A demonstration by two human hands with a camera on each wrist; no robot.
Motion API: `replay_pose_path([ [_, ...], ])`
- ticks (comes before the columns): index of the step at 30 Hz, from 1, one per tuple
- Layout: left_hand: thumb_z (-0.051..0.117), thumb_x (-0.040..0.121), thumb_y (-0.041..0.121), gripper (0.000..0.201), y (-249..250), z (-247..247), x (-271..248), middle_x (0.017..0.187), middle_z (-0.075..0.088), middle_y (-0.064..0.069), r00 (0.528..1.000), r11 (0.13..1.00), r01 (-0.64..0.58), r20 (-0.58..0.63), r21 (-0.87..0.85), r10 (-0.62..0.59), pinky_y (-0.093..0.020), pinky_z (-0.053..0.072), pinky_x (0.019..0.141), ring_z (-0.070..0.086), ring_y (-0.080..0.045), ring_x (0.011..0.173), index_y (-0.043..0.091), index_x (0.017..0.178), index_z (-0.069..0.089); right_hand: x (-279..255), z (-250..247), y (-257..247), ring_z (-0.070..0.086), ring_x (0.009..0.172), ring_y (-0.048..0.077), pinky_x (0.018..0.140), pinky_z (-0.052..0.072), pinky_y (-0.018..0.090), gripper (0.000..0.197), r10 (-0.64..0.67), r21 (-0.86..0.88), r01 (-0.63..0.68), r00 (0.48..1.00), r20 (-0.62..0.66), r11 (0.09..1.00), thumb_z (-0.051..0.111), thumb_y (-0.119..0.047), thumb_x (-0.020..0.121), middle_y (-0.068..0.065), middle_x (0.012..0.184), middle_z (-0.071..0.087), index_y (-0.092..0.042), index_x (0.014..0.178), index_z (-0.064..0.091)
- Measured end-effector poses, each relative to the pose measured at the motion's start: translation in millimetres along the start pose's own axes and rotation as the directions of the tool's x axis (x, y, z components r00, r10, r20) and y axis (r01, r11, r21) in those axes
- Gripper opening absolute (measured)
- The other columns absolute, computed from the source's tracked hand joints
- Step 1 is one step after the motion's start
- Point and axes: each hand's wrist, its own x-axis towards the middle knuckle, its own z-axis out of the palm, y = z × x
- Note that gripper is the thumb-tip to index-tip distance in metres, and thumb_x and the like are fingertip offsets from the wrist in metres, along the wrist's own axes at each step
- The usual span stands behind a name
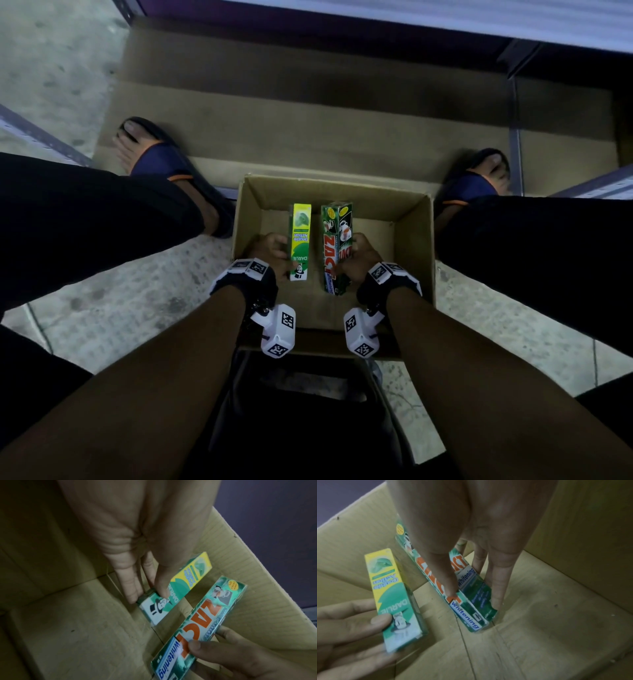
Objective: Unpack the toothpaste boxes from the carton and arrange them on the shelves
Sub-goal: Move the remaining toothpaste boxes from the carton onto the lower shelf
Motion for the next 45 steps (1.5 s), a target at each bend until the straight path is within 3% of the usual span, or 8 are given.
replay_pose_path([
  [5, 0.074, 0.074, -0.013, 0.051, 5, 1, -6, 0.102, 0.059, -0.014, 0.995, 0.986, -0.069, -0.056, 0.153, 0.078, -0.060, 0.054, 0.083, 0.063, -0.037, 0.096, 0.017, 0.105, 0.046, -7, -6, -3, 0.060, 0.112, 0.030, 0.097, 0.050, 0.045, 0.075, -0.031, 0.009, 0.031, 0.999, -0.040, 0.999, 0.079, -0.002, 0.073, 0.010, 0.124, 0.062, -0.017, 0.133, 0.037],
  [12, 0.074, 0.071, -0.011, 0.052, 28, 1, -26, 0.081, 0.058, 0.002, 0.972, 0.946, -0.220, -0.028, 0.240, 0.234, -0.039, 0.059, 0.057, 0.060, -0.014, 0.072, 0.028, 0.085, 0.042, -20, -23, -21, 0.062, 0.109, 0.029, 0.094, 0.053, 0.048, 0.071, -0.098, 0.010, 0.100, 0.990, -0.105, 0.995, 0.083, -0.001, 0.066, 0.007, 0.116, 0.066, -0.021, 0.119, 0.041],
  [18, 0.075, 0.070, -0.006, 0.048, 48, -1, -53, 0.077, 0.053, 0.004, 0.937, 0.903, -0.325, -0.031, 0.281, 0.347, -0.038, 0.054, 0.060, 0.053, -0.013, 0.068, 0.026, 0.084, 0.042, -48, -38, -37, 0.063, 0.085, 0.010, 0.068, 0.053, 0.026, 0.072, -0.158, 0.045, 0.169, 0.972, -0.172, 0.985, 0.087, -0.008, 0.060, -0.017, 0.087, 0.061, -0.029, 0.111, 0.040],
  [23, 0.077, 0.071, -0.004, 0.051, 60, -7, -78, 0.090, 0.062, -0.003, 0.916, 0.874, -0.378, -0.014, 0.305, 0.401, -0.054, 0.059, 0.074, 0.064, -0.023, 0.084, 0.022, 0.100, 0.045, -76, -43, -56, 0.063, 0.101, 0.026, 0.081, 0.057, 0.055, 0.072, -0.171, 0.126, 0.197, 0.967, -0.192, 0.972, 0.082, 0.006, 0.061, 0.003, 0.105, 0.066, -0.021, 0.115, 0.043],
  [28, 0.081, 0.068, -0.005, 0.051, 72, -12, -106, 0.086, 0.062, 0.001, 0.879, 0.839, -0.448, -0.017, 0.310, 0.476, -0.050, 0.060, 0.071, 0.064, -0.018, 0.076, 0.028, 0.085, 0.046, -111, -51, -69, 0.063, 0.094, 0.029, 0.064, 0.058, 0.057, 0.068, -0.215, 0.174, 0.252, 0.955, -0.205, 0.952, 0.077, 0.013, 0.064, 0.008, 0.105, 0.065, -0.015, 0.117, 0.044],
  [32, 0.081, 0.068, -0.006, 0.051, 81, -18, -130, 0.080, 0.059, 0.002, 0.846, 0.804, -0.509, 0.010, 0.308, 0.533, -0.037, 0.055, 0.057, 0.060, -0.016, 0.071, 0.028, 0.084, 0.047, -139, -54, -79, 0.061, 0.106, 0.032, 0.077, 0.056, 0.062, 0.069, -0.281, 0.158, 0.325, 0.927, -0.248, 0.933, 0.076, 0.013, 0.066, 0.011, 0.112, 0.064, -0.011, 0.122, 0.044],
  [41, 0.083, 0.068, -0.003, 0.052, 105, -26, -189, 0.083, 0.057, 0.001, 0.744, 0.701, -0.636, 0.017, 0.324, 0.668, -0.046, 0.059, 0.070, 0.061, -0.016, 0.075, 0.027, 0.087, 0.046, -198, -67, -99, 0.064, 0.089, 0.021, 0.046, 0.055, 0.030, 0.065, -0.388, 0.119, 0.438, 0.871, -0.300, 0.891, 0.082, 0.007, 0.067, -0.004, 0.094, 0.064, -0.026, 0.106, 0.042],
  [45, 0.082, 0.069, -0.005, 0.049, 119, -30, -217, 0.085, 0.059, -0.002, 0.689, 0.652, -0.688, 0.005, 0.319, 0.725, -0.049, 0.060, 0.071, 0.062, -0.021, 0.078, 0.024, 0.089, 0.047, -223, -75, -115, 0.063, 0.098, 0.027, 0.062, 0.060, 0.056, 0.066, -0.416, 0.164, 0.478, 0.857, -0.304, 0.863, 0.079, 0.008, 0.069, 0.001, 0.106, 0.064, -0.027, 0.111, 0.043],
])
